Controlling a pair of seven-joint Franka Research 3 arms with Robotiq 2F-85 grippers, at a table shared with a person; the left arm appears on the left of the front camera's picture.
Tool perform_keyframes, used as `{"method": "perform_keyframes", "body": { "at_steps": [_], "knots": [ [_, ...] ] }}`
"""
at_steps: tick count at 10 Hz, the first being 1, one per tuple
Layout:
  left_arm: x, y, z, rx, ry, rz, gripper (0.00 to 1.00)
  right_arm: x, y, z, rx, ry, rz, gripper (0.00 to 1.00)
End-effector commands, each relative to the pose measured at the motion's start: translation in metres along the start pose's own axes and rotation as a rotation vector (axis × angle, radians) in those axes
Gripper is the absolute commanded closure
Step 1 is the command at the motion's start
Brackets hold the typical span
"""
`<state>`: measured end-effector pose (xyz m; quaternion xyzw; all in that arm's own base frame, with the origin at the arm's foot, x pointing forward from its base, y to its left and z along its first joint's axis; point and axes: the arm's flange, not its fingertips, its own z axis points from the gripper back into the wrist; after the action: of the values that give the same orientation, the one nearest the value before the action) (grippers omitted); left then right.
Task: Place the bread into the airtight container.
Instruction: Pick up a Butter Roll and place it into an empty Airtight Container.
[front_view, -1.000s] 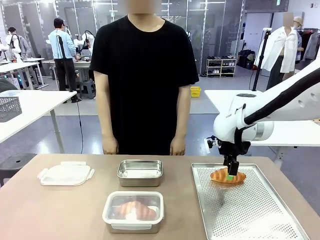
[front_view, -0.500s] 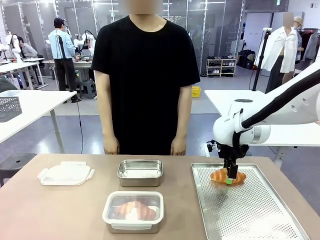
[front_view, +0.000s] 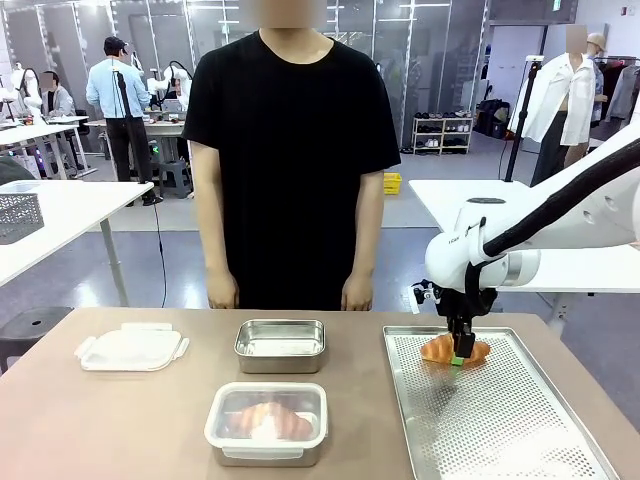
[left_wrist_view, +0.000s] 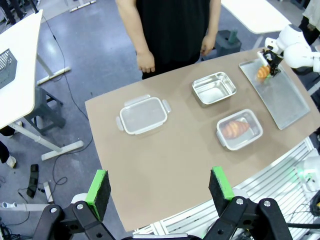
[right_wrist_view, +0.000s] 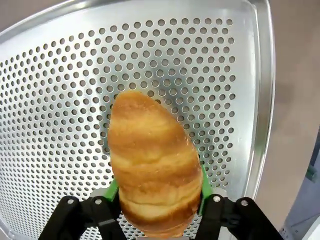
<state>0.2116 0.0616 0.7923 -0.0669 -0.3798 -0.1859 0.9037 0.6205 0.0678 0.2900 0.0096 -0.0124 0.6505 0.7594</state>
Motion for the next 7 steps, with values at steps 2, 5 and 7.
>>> {"method": "perform_keyframes", "body": {
  "at_steps": [2,5,7],
  "knots": [
    [0.002,-0.001,0.001,0.002,-0.001,-0.003,0.00,0.006,0.009,0.036,0.043,-0.035,-0.018,0.54],
    [0.002,-0.001,0.001,0.002,-0.001,-0.003,0.00,0.045,0.025,0.091,0.070,-0.029,-0.062,0.54],
    [0.002,-0.001,0.001,0.002,-0.001,-0.003,0.00,0.089,0.030,0.112,0.083,-0.054,-0.112,0.54]
  ]
}}
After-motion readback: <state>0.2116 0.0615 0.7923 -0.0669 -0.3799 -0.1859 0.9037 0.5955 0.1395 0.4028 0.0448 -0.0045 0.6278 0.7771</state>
